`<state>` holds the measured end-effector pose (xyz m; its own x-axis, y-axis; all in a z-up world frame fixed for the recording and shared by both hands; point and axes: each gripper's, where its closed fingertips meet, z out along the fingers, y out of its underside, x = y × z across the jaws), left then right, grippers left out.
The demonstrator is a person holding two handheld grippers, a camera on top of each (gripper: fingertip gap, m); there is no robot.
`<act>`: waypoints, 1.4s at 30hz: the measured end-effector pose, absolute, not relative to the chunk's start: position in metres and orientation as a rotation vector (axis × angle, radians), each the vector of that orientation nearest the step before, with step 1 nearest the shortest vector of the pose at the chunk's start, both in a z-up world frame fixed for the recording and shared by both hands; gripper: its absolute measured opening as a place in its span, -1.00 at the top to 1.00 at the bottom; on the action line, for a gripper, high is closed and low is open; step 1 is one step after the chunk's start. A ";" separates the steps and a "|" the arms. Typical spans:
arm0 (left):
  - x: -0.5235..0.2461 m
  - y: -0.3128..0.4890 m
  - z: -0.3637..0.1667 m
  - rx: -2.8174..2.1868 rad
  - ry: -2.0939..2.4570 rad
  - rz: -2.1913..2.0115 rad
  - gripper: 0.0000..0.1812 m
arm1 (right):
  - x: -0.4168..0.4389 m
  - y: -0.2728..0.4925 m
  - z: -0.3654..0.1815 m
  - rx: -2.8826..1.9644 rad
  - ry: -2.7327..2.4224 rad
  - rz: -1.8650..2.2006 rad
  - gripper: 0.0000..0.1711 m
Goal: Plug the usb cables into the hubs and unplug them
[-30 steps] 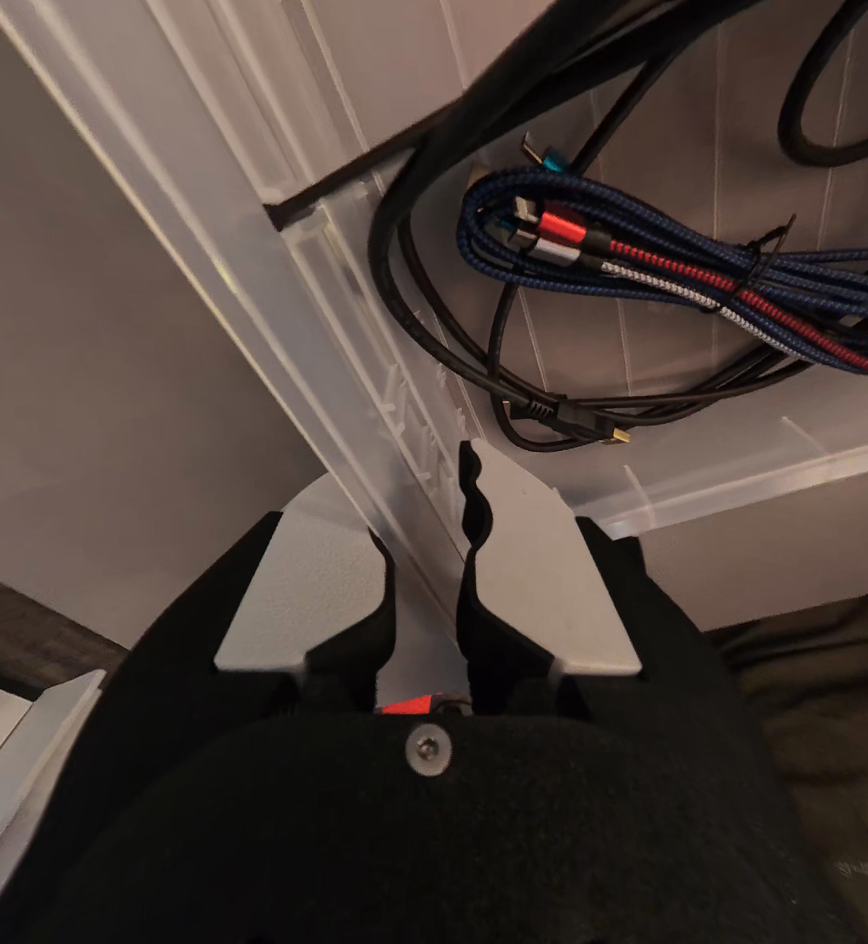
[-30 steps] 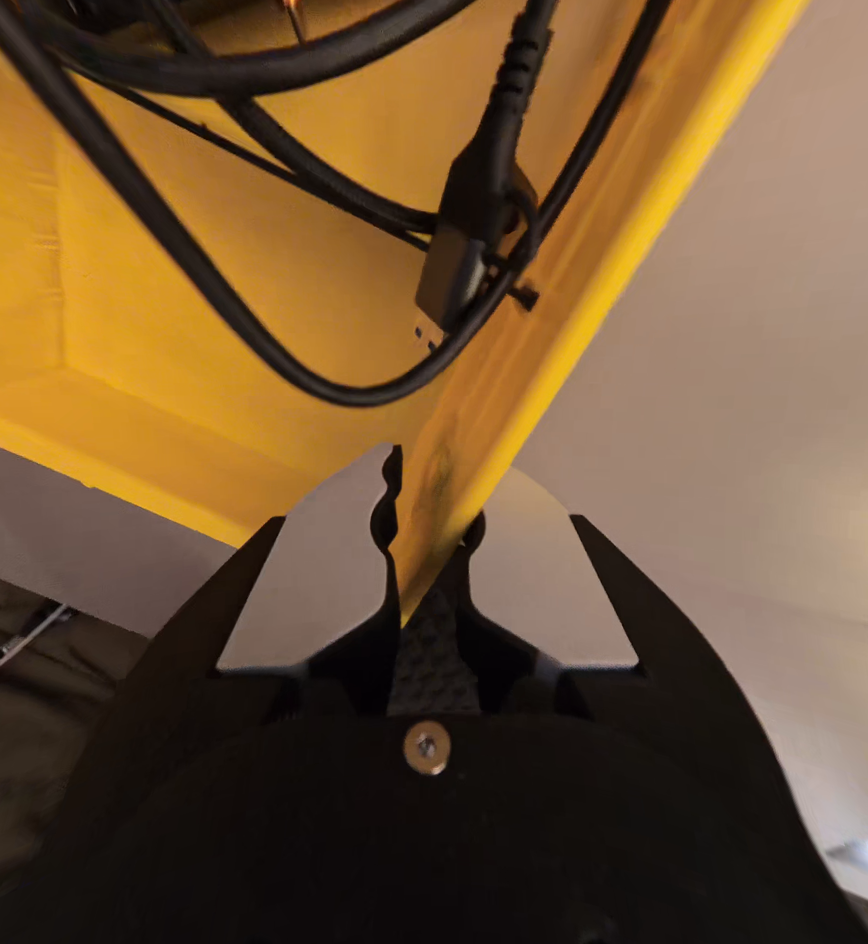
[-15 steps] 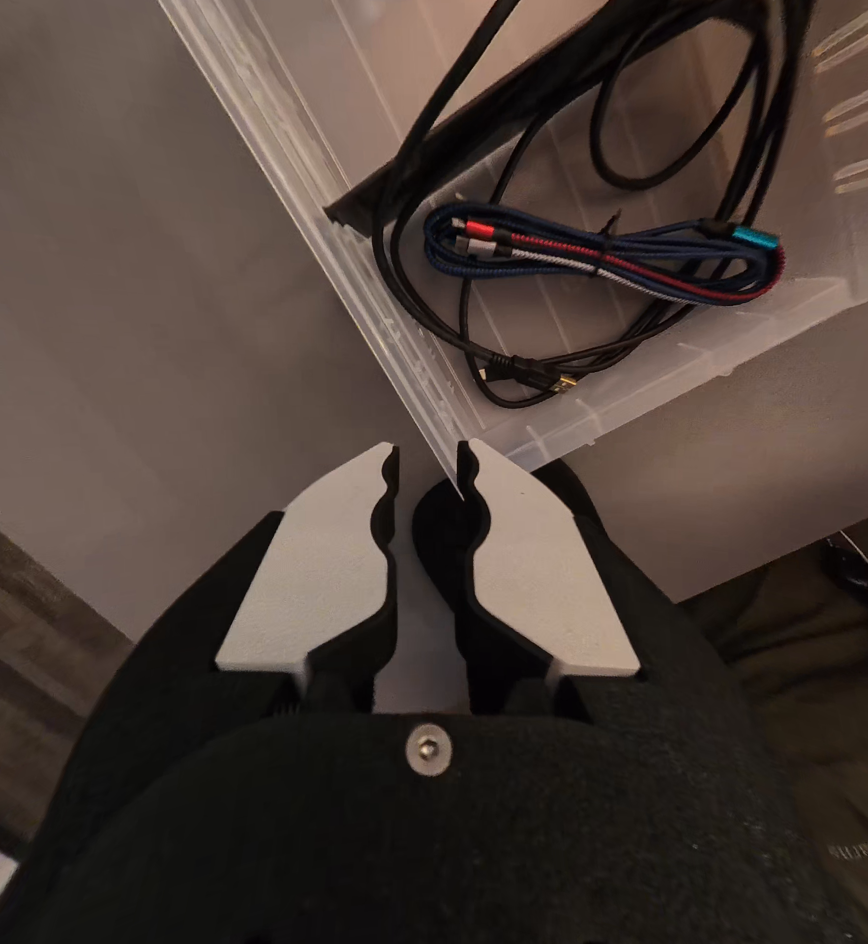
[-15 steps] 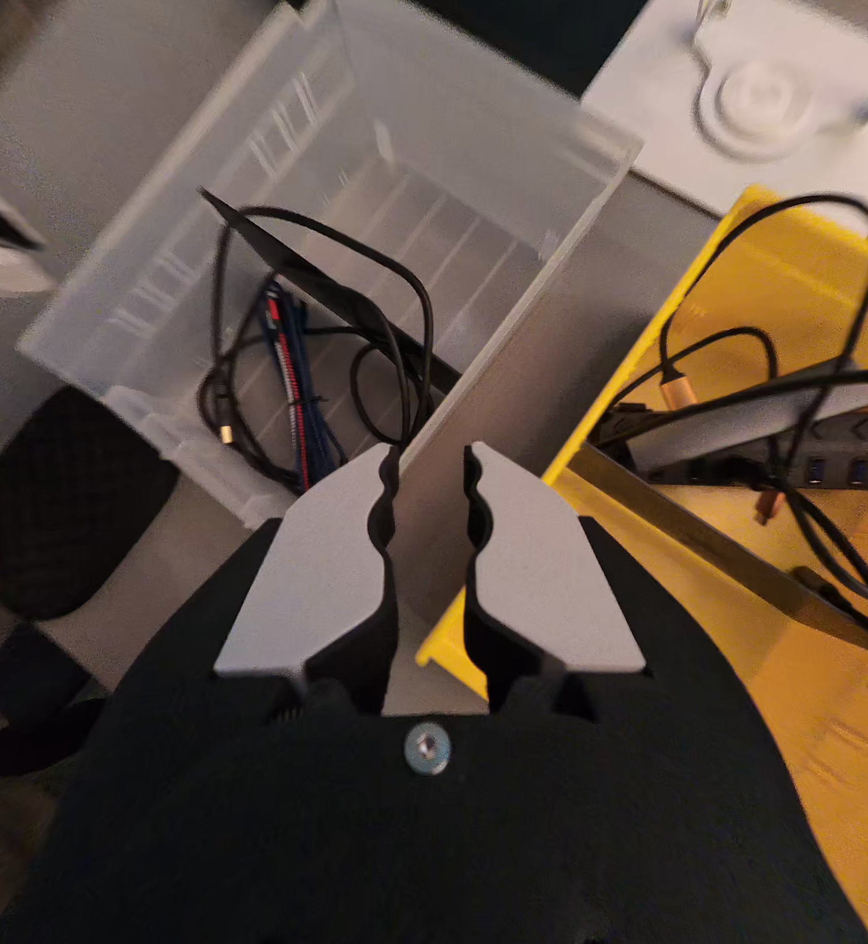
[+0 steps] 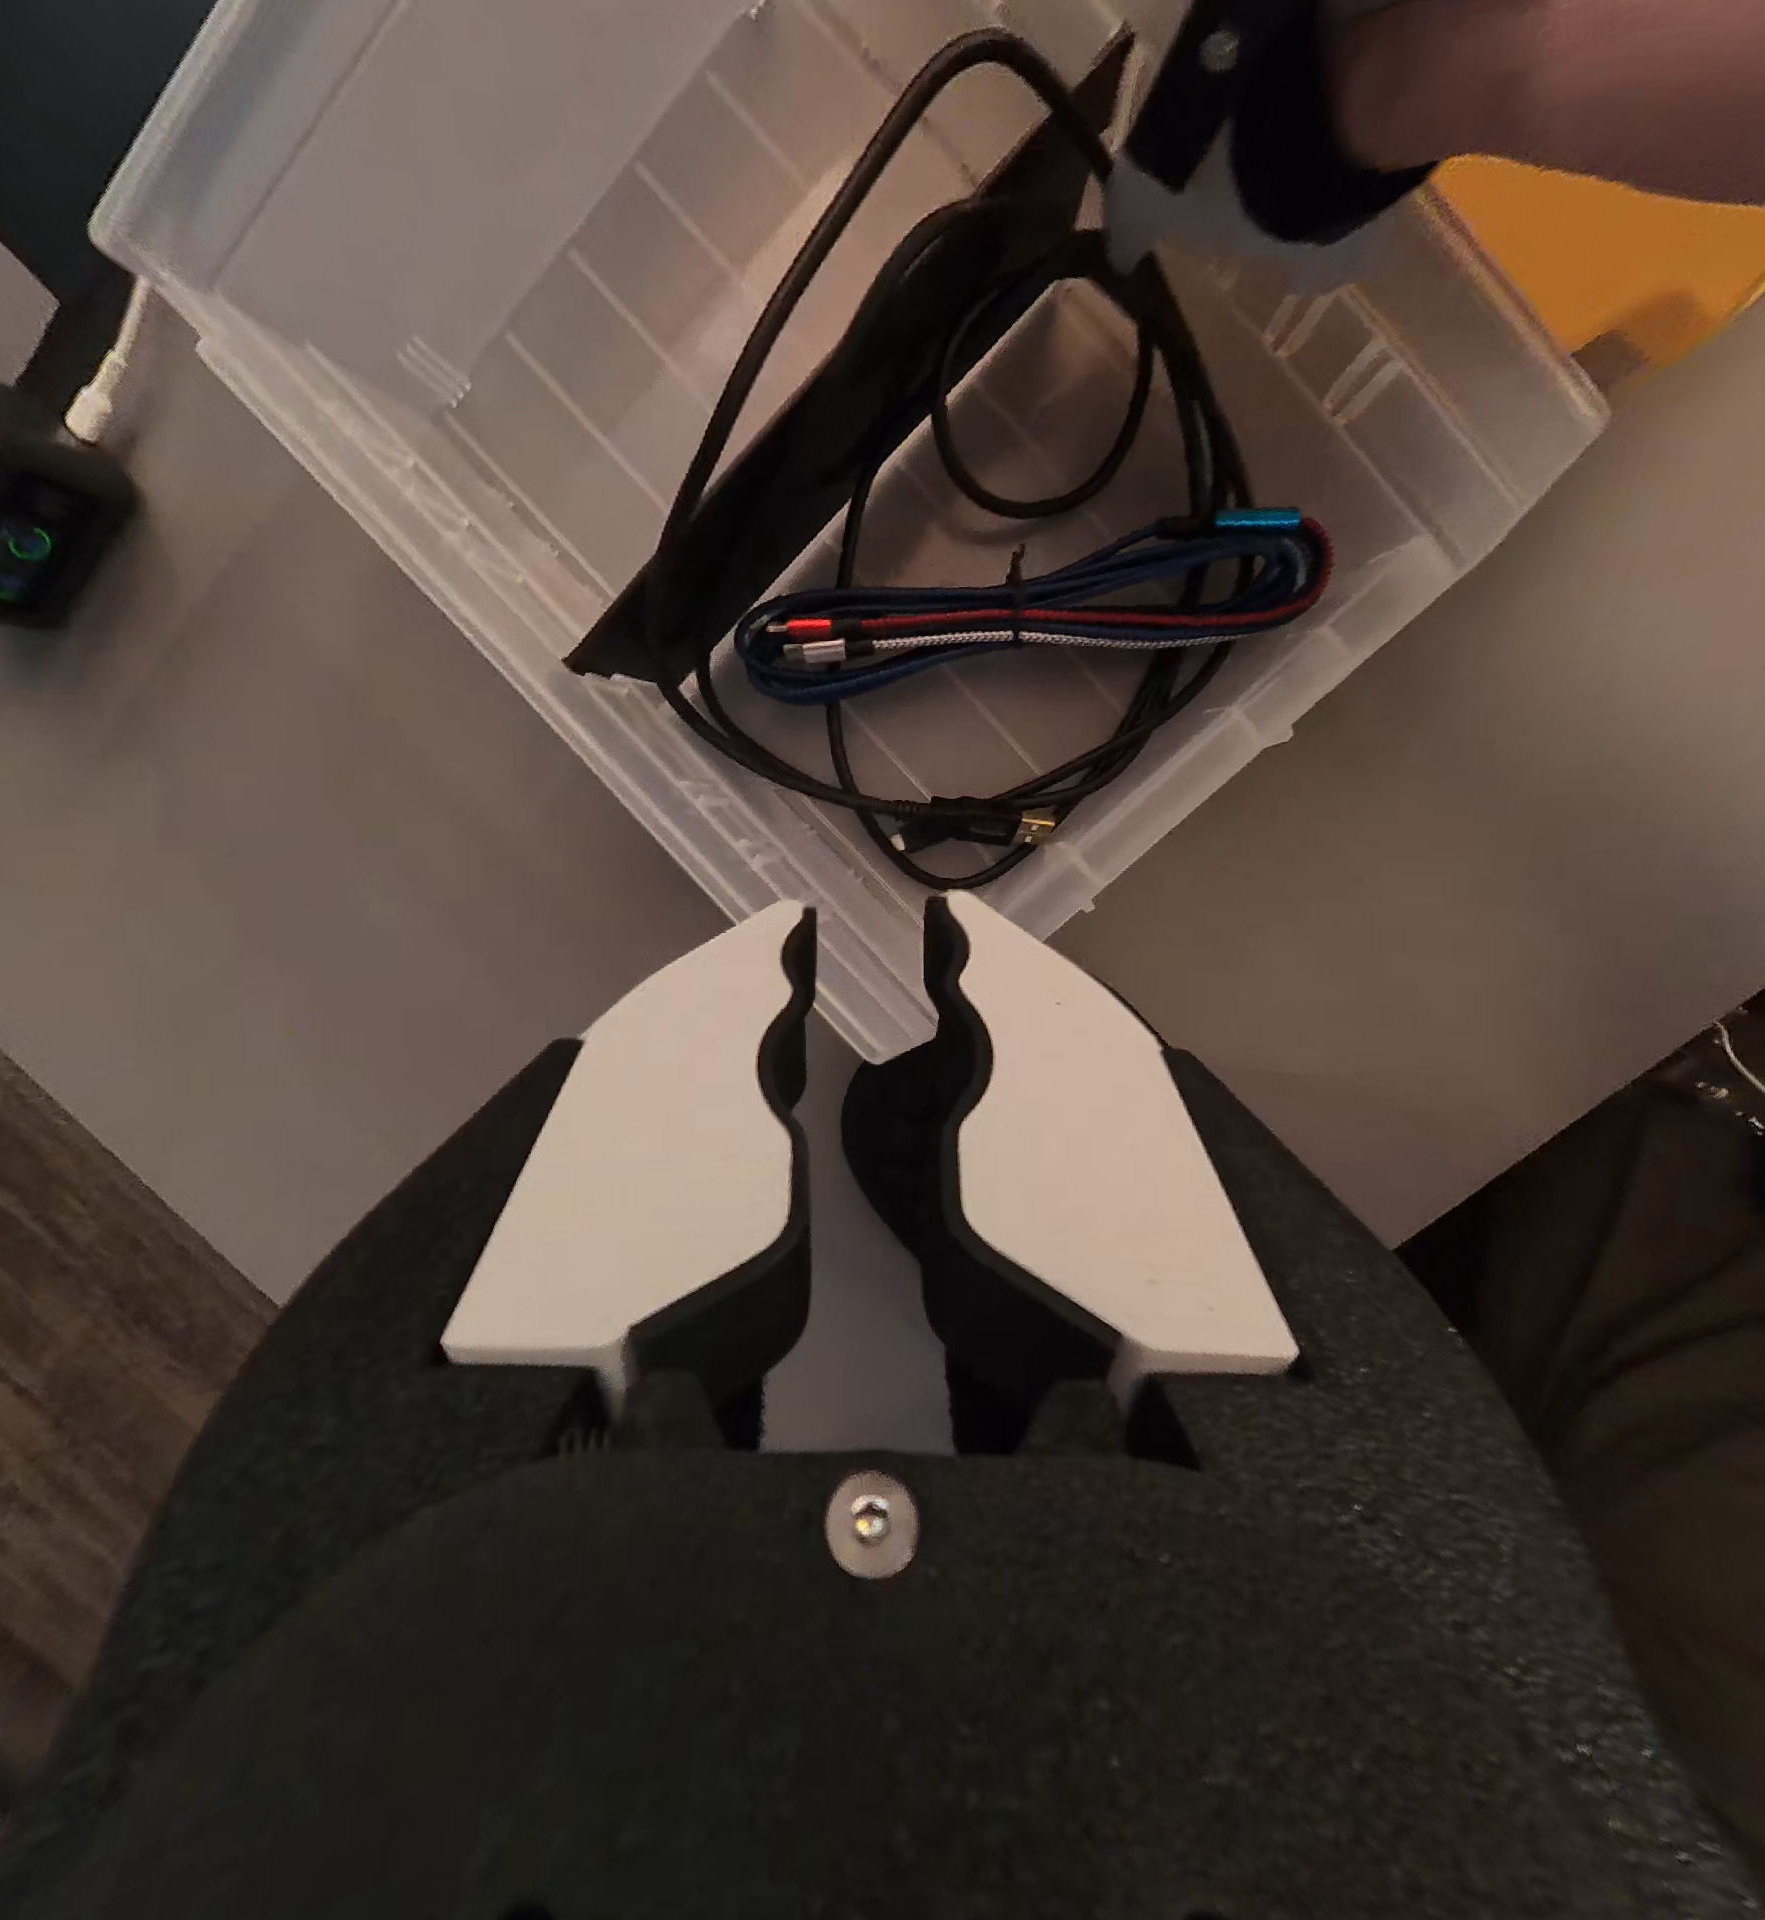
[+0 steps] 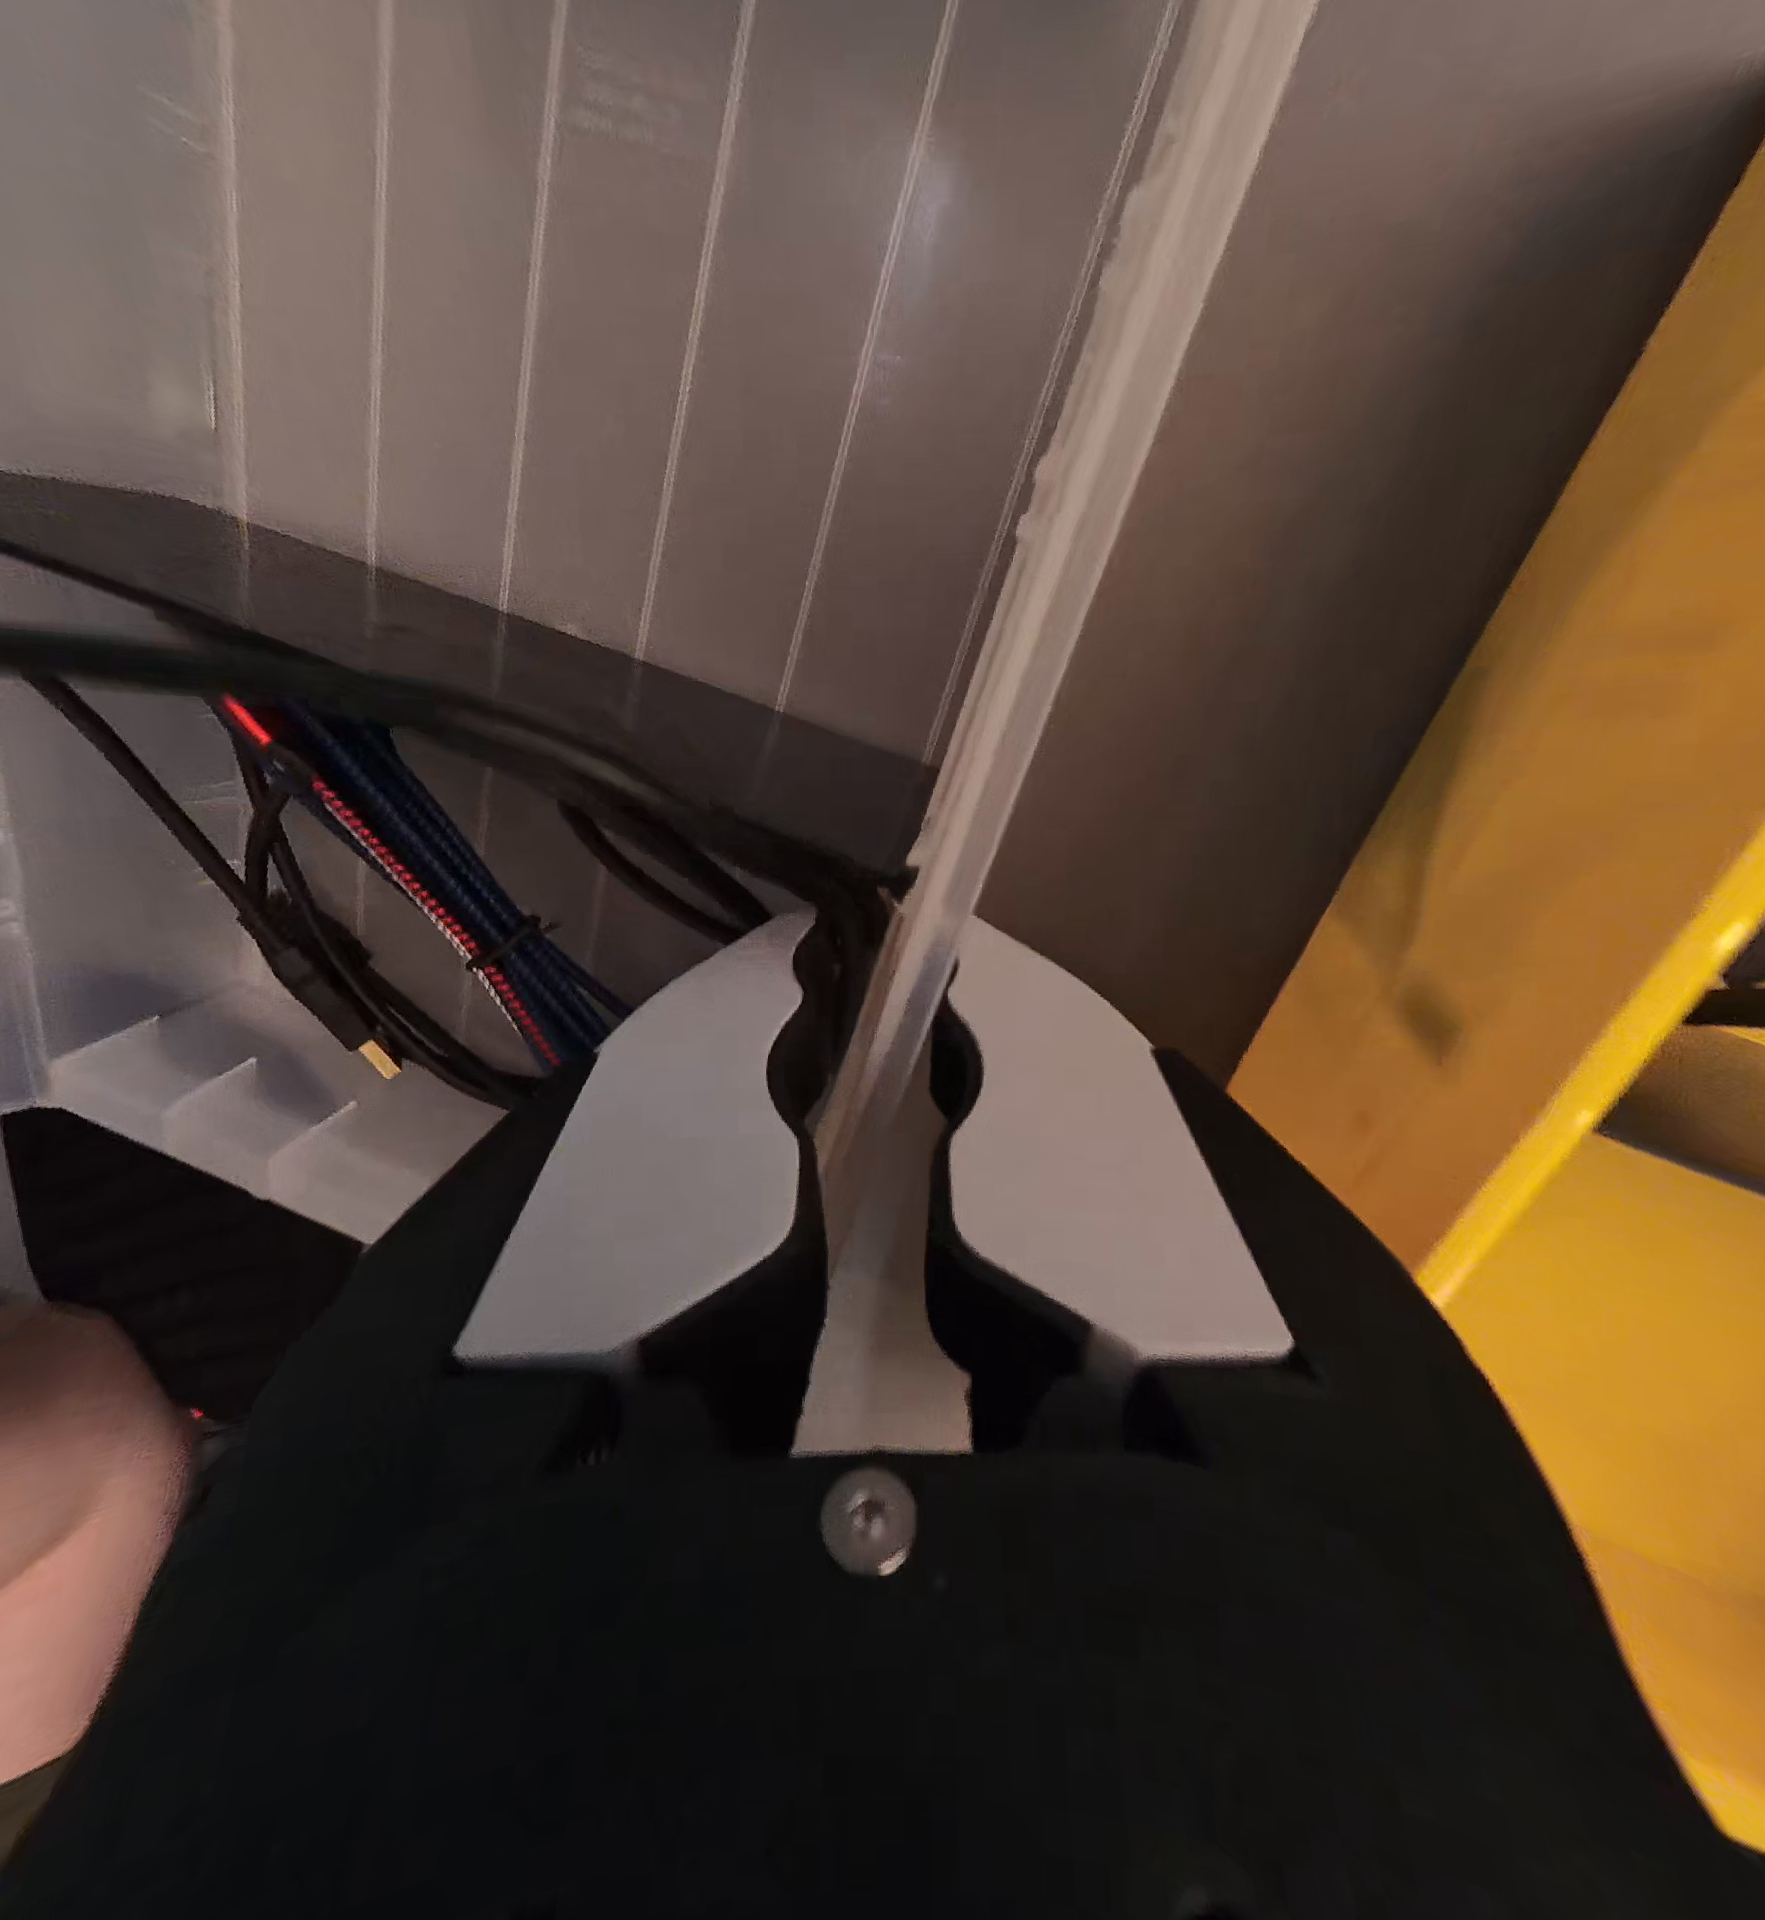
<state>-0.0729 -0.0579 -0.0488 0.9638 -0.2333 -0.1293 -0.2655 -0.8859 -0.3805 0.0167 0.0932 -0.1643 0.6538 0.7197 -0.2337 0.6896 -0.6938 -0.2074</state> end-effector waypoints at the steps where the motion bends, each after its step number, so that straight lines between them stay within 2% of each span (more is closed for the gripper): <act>1: -0.071 -0.058 -0.048 -2.705 0.374 0.117 0.79 | 0.015 0.093 -0.166 -2.778 -1.168 0.482 0.80; 10: -0.065 -0.055 -0.048 -2.694 0.418 0.163 0.81 | 0.012 0.103 -0.164 -2.864 -1.054 0.613 0.89; 15: -0.078 -0.053 -0.027 -2.587 0.322 0.208 0.80 | 0.013 0.098 -0.139 -2.918 -1.101 0.644 0.88; 23: -0.123 -0.079 0.080 -2.007 -0.112 0.072 0.74 | 0.061 0.121 -0.019 -2.889 -1.227 0.580 0.89; 28: -0.108 -0.073 0.102 -1.854 -0.036 0.053 0.49 | 0.159 0.178 0.059 -2.863 -1.048 0.609 0.89; 31: -0.059 -0.044 0.086 -1.916 0.153 -0.137 0.43 | 0.240 0.221 0.079 -2.861 -0.876 0.571 0.88; 34: 0.006 -0.002 0.059 -1.955 0.320 -0.385 0.39 | 0.327 0.262 0.071 -2.885 -0.683 0.482 0.88; 37: 0.060 0.050 0.015 -1.941 0.317 -0.497 0.34 | 0.406 0.293 0.042 -2.919 -0.542 0.369 0.88; 39: 0.077 0.074 -0.026 -2.075 0.307 -0.486 0.22 | 0.447 0.310 0.014 -2.936 -0.475 0.322 0.88; 42: 0.089 0.104 -0.054 -2.184 0.263 -0.524 0.28 | 0.488 0.331 -0.032 -2.953 -0.404 0.308 0.88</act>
